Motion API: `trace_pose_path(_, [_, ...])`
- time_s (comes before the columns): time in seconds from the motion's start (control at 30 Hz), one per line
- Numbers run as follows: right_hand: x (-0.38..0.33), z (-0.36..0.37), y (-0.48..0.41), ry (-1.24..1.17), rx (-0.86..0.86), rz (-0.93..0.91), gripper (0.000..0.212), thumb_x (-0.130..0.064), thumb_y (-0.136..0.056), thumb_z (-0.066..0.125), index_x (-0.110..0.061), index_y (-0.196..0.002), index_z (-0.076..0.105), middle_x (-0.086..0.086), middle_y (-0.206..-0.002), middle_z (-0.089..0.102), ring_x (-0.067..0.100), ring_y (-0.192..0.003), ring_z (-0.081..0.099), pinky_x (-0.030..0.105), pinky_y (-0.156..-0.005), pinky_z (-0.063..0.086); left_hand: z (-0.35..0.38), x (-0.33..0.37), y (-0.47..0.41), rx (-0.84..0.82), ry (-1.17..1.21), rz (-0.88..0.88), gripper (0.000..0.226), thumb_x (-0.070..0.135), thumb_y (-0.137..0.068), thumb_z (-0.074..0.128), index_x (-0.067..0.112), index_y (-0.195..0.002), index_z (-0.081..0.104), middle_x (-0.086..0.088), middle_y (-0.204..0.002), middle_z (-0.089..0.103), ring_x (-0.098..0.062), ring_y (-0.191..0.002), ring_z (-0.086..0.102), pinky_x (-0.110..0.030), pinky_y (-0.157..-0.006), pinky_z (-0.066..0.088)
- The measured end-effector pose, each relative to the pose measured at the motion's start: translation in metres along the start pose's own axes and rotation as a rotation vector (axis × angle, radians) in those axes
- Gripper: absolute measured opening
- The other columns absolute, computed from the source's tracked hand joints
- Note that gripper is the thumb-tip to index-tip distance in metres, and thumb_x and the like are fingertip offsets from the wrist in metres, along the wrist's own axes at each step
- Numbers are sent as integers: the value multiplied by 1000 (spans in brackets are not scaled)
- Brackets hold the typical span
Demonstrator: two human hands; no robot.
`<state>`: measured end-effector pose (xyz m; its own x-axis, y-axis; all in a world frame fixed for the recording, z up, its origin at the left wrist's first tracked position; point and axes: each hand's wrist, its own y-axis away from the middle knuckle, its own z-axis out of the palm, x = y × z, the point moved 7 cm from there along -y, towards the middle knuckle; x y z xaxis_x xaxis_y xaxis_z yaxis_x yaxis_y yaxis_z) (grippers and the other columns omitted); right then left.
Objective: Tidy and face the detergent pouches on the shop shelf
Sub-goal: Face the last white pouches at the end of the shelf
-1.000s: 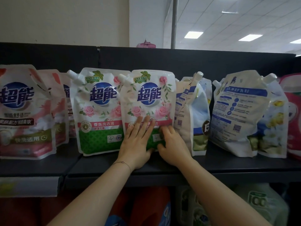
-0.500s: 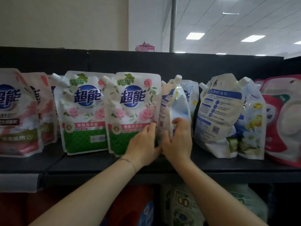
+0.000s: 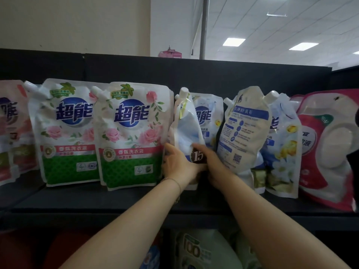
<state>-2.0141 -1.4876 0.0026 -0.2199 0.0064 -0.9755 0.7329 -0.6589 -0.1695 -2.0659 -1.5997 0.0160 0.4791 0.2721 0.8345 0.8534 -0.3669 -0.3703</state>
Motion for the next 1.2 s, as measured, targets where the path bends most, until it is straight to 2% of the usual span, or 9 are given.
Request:
trace_pose_path(0.1, [2, 1, -2, 74, -83, -27, 51, -43, -79, 70, -21, -124, 58, 0, -114, 68, 16, -107, 62, 26, -84, 48, -8, -2, -4, 53, -12, 43, 106, 49, -54, 88, 14, -131, 23, -8, -122, 58, -31, -106, 61, -42, -88, 52])
trace_pose_path(0.23, [5, -5, 5, 69, -5, -64, 74, -51, -69, 75, -21, -132, 53, -2, -126, 63, 14, -112, 58, 28, -92, 45, -11, 0, -4, 12, 74, 113, 92, 41, -56, 88, 23, -128, 35, 1, -113, 59, -23, -102, 61, -36, -89, 52])
trace_pose_path(0.47, [-9, -27, 30, 90, 148, -145, 78, -44, -75, 76, -19, -140, 41, -2, -139, 48, 13, -122, 45, 23, -93, 29, 3, 7, -19, -262, 289, 176, 80, 2, -60, 86, 19, -127, 47, 3, -114, 62, -17, -109, 60, -39, -95, 50])
trace_pose_path(0.7, [4, -32, 34, 261, 297, -256, 120, -59, -56, 76, -28, -151, 9, -3, -156, 22, 20, -143, 24, 46, -115, 27, 23, -9, -49, -397, 362, 113, 70, -2, -68, 79, 27, -125, 50, -1, -116, 65, -22, -114, 59, -40, -97, 48])
trace_pose_path(0.8, [3, -32, 28, 313, 302, -275, 120, -43, -64, 82, -28, -152, 1, -3, -157, 18, 19, -143, 21, 43, -116, 25, 31, -8, -62, -418, 286, 141, 67, -3, -71, 78, 26, -125, 49, 5, -117, 61, -19, -117, 55, -31, -92, 48])
trace_pose_path(0.9, [0, -31, 25, 331, 307, -280, 116, -31, -69, 80, -26, -152, 0, -1, -156, 19, 20, -142, 23, 40, -115, 25, 35, -6, -79, -333, 172, 140, 70, 4, -75, 78, 21, -132, 40, 5, -120, 48, -12, -117, 44, -33, -107, 37])
trace_pose_path(1.0, [-3, -29, 26, 402, 278, -258, 107, -25, -76, 74, -21, -152, -1, 4, -156, 18, 23, -142, 23, 39, -115, 25, 31, -7, -91, -74, 3, 189, 37, 21, -86, 66, 30, -115, 44, -7, -131, 53, -23, -119, 50, -41, -106, 41])
trace_pose_path(1.1, [-2, -22, 26, 576, 234, -168, 91, -28, -83, 65, -16, -151, 7, 12, -151, 24, 29, -136, 30, 42, -112, 31, 23, 11, -69, 93, -147, 271, 84, 18, -75, 75, 17, -142, 25, -17, -140, 39, -32, -128, 39, -39, -111, 33])
trace_pose_path(1.2, [-16, -19, 36, 754, 184, -163, 50, -21, -85, 57, -11, -131, 42, 12, -128, 50, 28, -113, 51, 42, -98, 47, 23, 38, -34, 180, -295, 421, 86, 9, -82, 69, 2, -146, 11, -20, -145, 22, -33, -133, 27, -36, -111, 26])
